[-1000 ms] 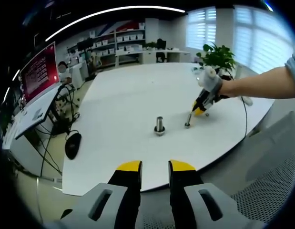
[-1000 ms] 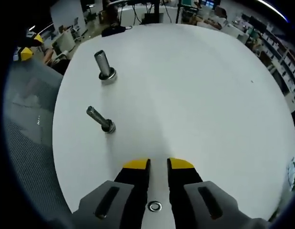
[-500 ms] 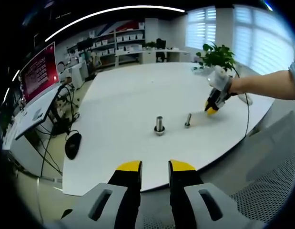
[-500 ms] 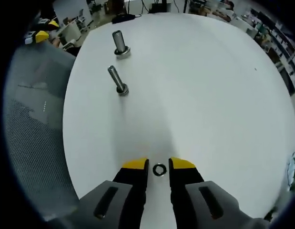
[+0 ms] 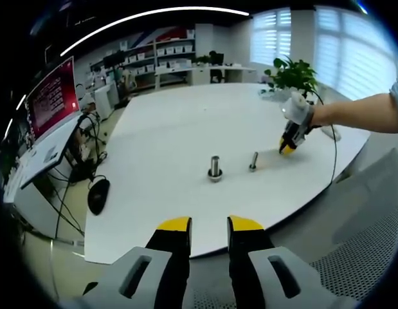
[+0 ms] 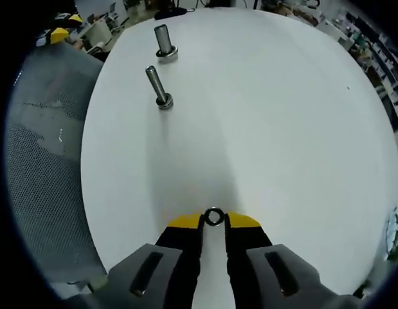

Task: Place the washer onto the threaded stud by aligning its center hole with the stud, sliding it down to the base, and recovering from edge contact or off-axis alignment until the washer reaches the visible bottom stop.

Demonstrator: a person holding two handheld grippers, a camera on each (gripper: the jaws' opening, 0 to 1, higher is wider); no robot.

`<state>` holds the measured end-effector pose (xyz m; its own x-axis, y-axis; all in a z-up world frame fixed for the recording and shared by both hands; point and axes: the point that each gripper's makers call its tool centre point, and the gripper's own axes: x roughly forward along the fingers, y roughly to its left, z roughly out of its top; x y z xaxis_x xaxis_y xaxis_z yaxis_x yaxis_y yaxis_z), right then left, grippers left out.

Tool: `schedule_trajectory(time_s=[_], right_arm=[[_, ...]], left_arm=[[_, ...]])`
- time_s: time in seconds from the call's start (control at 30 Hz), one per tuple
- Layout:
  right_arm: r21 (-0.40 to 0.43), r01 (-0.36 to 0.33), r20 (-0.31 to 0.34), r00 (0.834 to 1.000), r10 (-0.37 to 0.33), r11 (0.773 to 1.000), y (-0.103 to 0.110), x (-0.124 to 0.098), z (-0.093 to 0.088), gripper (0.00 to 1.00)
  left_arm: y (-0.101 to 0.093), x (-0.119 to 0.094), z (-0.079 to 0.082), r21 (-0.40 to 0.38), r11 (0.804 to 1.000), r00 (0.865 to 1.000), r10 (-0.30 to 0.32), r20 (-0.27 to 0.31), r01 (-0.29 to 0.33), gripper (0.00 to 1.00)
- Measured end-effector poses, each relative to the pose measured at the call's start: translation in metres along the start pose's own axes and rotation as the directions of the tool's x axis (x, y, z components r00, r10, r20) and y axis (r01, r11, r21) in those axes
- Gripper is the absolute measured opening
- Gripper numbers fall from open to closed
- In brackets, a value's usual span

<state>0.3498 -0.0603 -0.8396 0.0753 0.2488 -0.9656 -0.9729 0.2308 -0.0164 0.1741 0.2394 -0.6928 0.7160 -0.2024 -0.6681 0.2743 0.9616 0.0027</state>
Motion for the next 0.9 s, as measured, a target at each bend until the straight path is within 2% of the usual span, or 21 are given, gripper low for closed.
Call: schedule_trajectory(time_s=[0.07, 0.13, 0.33, 0.63, 0.8, 0.9], right_arm=[[0.004, -0.001, 0.0, 1.0, 0.001, 1.0, 0.001, -0.001, 0.0, 0.14], [0.035, -0.006, 0.035, 0.999, 0.005, 0.999, 0.002, -0.006, 0.007, 0.14], [0.015, -0.03, 0.099, 0.995, 0.028, 0.999, 0.016, -0.021, 0.028, 0.14], [-0.084, -0.055, 0.16, 0.985, 0.067, 0.995, 0.039, -0.041, 0.072, 0.14], [-0.165, -0.033, 0.188, 0.98, 0.065, 0.986, 0.05, -0.05, 0.103, 0.14], [-0.185, -0.034, 0.202, 0.977, 0.072, 0.982, 0.056, -0.052, 0.118, 0.14]], left_arm=[[0.0, 0.0, 0.0, 0.0, 1.0, 1.0, -0.001, 0.001, 0.001, 0.2], [0.0, 0.0, 0.0, 0.001, 1.0, 1.0, -0.001, 0.0, 0.001, 0.2], [0.0, 0.0, 0.0, 0.001, 1.0, 1.0, -0.001, -0.003, 0.001, 0.2], [0.0, 0.0, 0.0, 0.001, 1.0, 1.0, -0.001, -0.002, 0.001, 0.2], [0.0, 0.0, 0.0, 0.0, 1.0, 1.0, -0.002, 0.001, 0.002, 0.2], [0.0, 0.0, 0.0, 0.0, 1.0, 1.0, -0.002, 0.002, 0.002, 0.2]])
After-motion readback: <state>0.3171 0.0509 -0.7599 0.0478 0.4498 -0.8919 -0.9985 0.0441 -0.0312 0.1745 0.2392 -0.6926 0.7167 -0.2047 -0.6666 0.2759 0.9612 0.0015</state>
